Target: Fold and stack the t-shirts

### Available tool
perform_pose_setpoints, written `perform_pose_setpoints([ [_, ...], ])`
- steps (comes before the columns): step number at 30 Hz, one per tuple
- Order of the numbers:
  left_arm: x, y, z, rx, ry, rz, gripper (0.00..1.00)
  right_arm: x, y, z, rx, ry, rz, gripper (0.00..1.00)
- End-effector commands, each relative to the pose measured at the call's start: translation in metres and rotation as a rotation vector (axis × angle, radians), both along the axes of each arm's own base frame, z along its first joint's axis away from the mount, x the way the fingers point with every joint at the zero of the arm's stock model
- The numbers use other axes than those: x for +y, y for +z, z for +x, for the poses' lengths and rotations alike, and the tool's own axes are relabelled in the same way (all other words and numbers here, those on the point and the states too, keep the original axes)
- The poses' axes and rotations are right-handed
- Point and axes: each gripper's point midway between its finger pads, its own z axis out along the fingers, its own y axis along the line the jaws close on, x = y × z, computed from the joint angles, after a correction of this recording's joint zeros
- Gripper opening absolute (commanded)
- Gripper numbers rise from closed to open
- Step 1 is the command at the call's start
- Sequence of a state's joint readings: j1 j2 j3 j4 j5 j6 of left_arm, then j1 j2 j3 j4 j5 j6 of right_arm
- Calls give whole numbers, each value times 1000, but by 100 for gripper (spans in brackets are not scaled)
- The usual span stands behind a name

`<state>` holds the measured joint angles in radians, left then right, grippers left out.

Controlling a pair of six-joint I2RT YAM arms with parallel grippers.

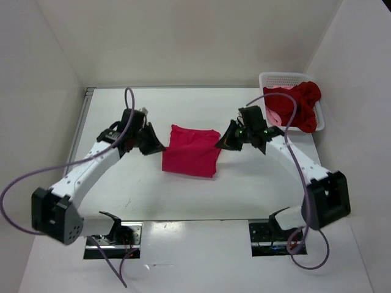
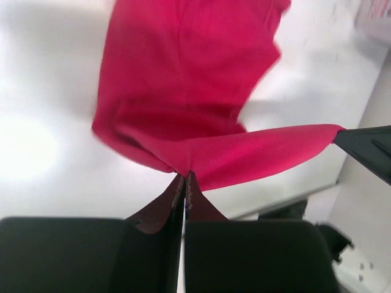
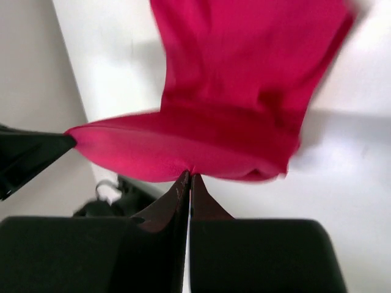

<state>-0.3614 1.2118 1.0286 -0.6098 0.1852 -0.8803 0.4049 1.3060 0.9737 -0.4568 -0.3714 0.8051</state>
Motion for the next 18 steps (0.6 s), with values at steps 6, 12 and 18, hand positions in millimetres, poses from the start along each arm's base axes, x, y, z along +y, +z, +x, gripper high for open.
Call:
perform_pose_setpoints([
  [6,2,-43,140,-65,38,159,0,-27,-35,133,-75,-9,-145,0],
  [12,-2,-68,200,-67,72,177,0,-39,-79,180,-19,-49,-215,0],
  [18,0,-85,225,-52,94,145,25,-38,-90,209,-21,-61,-249,1],
])
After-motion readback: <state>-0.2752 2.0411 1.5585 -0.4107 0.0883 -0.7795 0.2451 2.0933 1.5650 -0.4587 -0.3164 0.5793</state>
